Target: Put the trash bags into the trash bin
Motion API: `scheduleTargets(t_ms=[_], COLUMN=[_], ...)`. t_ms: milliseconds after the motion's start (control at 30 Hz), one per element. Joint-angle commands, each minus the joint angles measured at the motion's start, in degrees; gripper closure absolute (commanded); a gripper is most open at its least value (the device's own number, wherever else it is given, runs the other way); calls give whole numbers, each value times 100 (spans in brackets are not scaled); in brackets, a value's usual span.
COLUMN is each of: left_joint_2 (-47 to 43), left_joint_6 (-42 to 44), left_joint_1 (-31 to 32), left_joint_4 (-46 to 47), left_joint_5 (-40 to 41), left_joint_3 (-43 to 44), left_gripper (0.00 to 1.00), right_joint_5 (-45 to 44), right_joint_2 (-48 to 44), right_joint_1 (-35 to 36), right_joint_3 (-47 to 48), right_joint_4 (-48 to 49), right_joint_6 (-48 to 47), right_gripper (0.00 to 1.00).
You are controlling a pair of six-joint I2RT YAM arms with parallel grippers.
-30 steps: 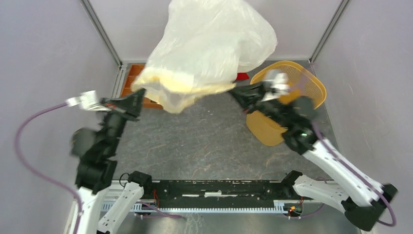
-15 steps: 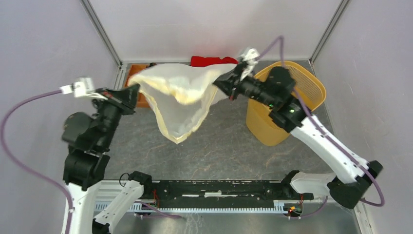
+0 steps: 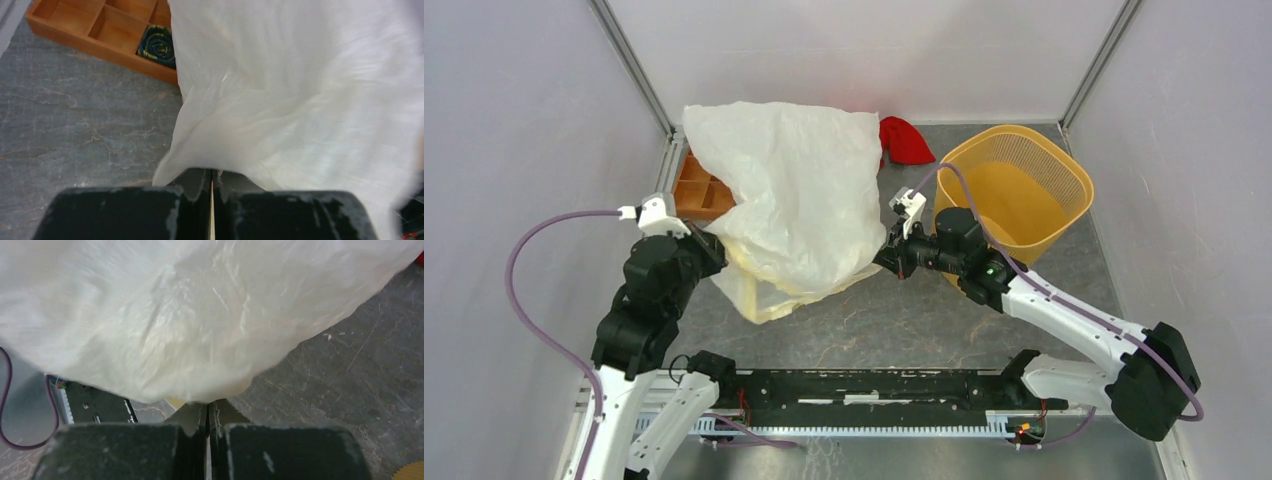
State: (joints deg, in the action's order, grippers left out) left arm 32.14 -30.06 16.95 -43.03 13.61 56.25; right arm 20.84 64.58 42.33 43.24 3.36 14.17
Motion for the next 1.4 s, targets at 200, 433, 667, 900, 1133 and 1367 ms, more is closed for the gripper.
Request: scheduleTargets(t_ms=[200,433,667,900,1133,1367], left_joint_2=[209,-59,80,539,1252,1205], left_joint_6=[-155,283,161,-1474,-1114,-1545], left_joint_1=[-16,-16,-16,-8,-8,-8], left_joint_4=[1273,1352,2639,4516,3417,4063], left_joint_5=[-2357,-2638,-4631,-5875,-5617,-5673], left_joint_3=[542,431,552,-52,-101,-625], left_gripper=[98,98,98,98,98,98], right_joint_5=[370,-434,671,548,314,-430], right_joint_2=[422,-205,-125,497,248,-47], right_joint_1=[198,216,446,1306,1311,1312], right_joint_3=[1403,1122,1590,2406,1795,1329], right_joint_4=[324,-313,-77,-112,1026,1009], right_joint_6=[50,-449,-644,-714,-37,205], right_gripper=[99,99,92,97,90,83])
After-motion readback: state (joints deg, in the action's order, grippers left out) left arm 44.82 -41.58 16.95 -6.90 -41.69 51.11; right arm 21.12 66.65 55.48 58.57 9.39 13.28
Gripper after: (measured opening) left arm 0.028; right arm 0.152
